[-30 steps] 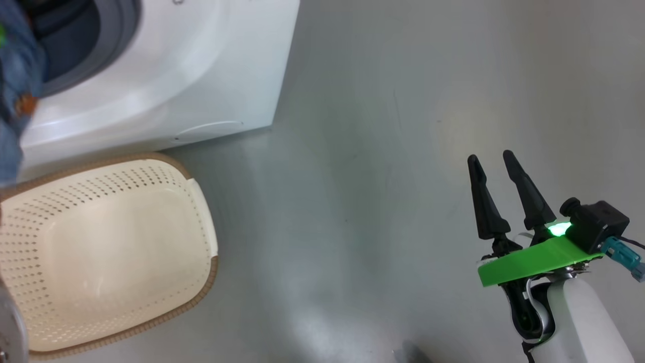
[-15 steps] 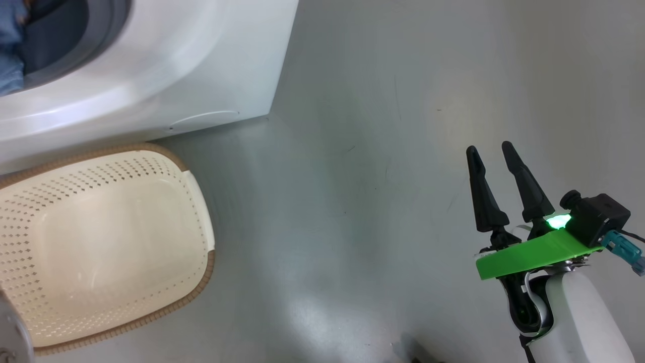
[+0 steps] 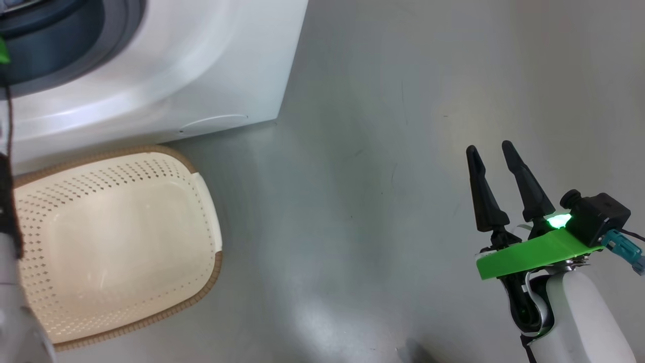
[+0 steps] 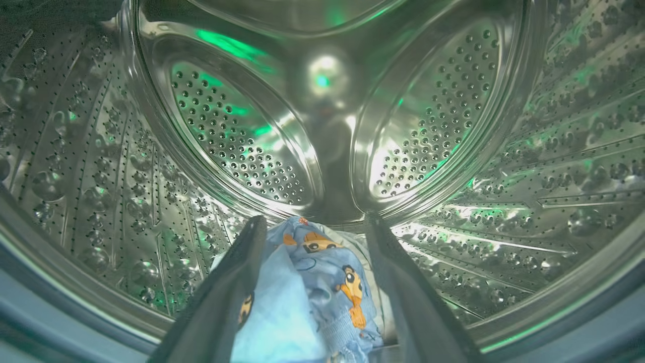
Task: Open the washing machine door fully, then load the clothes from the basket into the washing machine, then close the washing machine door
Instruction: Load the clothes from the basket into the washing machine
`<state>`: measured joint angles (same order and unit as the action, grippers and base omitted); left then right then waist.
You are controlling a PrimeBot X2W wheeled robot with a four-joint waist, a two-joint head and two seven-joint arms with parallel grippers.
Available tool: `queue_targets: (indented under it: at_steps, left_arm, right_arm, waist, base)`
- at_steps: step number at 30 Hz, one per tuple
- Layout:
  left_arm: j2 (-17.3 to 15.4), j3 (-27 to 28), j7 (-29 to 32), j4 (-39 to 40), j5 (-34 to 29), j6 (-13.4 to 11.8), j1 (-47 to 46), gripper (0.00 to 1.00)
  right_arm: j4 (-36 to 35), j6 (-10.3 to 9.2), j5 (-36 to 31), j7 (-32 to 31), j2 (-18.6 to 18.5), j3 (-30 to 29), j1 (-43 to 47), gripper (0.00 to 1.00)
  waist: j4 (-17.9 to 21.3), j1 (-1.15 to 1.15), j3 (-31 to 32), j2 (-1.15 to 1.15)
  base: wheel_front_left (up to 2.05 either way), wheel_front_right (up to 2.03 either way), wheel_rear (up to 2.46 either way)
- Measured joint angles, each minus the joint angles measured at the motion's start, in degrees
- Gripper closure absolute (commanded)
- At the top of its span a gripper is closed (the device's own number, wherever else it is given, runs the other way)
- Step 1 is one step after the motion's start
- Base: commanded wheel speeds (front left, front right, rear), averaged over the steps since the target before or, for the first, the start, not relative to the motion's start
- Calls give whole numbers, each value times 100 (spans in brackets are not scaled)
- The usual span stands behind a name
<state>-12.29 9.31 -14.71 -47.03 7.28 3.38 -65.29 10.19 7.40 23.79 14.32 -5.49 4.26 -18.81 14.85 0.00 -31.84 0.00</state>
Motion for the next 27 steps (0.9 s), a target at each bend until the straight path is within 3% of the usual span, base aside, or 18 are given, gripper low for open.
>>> queue_targets:
  at_steps: [27]
  left_arm:
    - [833, 350, 1, 1510, -158, 304, 2655, 0]
  right_arm:
    - [22, 0, -49, 0, -356, -240, 151, 0]
  waist:
    - [-522, 0, 673, 0]
  base:
    - [0, 0, 0]
